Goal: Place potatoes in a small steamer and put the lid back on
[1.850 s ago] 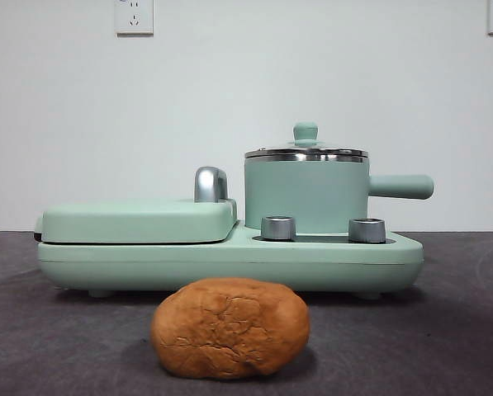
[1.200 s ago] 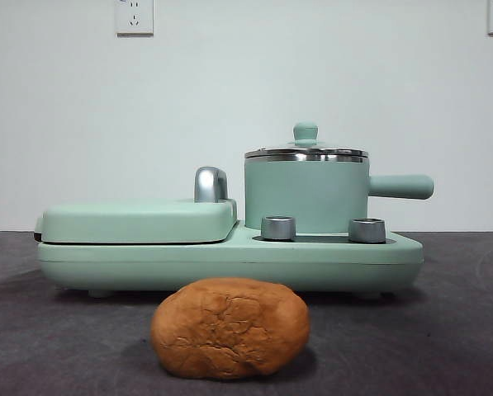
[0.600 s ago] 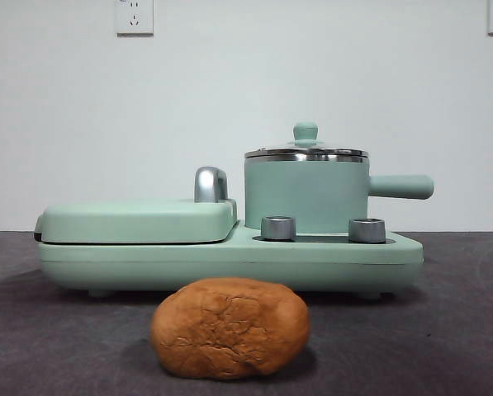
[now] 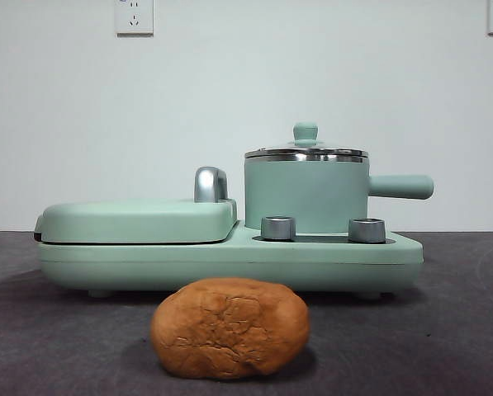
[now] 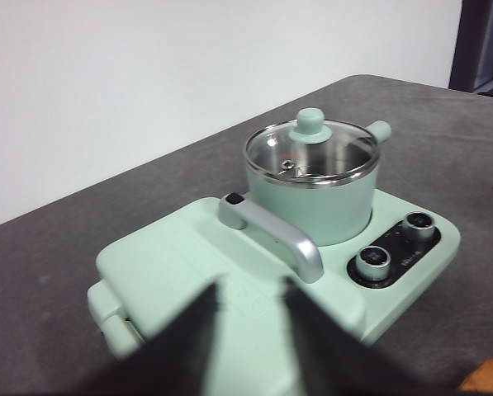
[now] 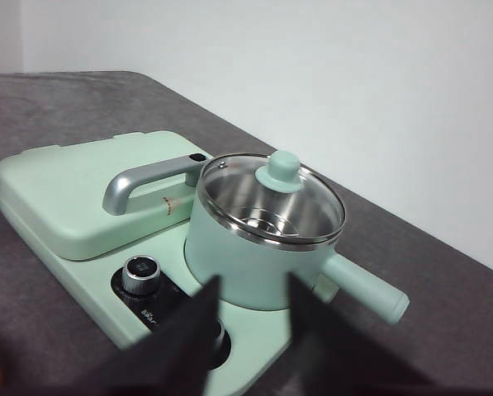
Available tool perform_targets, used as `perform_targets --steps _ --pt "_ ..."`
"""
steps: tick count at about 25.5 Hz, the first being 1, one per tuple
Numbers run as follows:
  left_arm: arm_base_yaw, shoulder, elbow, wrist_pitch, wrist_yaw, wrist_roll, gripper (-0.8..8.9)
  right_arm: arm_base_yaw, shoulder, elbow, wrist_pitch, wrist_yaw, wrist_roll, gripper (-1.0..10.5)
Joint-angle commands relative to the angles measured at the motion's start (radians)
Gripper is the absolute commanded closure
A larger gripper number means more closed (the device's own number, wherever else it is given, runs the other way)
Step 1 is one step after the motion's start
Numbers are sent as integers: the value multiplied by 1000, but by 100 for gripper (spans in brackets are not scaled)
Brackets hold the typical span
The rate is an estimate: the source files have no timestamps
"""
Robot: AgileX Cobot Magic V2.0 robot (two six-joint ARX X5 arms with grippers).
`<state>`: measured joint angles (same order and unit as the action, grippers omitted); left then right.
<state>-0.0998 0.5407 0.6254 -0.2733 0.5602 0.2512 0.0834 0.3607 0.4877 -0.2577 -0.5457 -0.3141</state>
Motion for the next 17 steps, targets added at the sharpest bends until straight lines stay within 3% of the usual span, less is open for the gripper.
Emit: perform_targets --steps 1,9,17 --pt "-11 9 22 12 9 2 411 2 4 16 2 11 -11 712" --pt "-50 51 22 58 3 -28 433 2 4 16 2 27 -8 713" --pt "-158 245 23 385 -96 -113 474 2 4 16 2 87 61 714"
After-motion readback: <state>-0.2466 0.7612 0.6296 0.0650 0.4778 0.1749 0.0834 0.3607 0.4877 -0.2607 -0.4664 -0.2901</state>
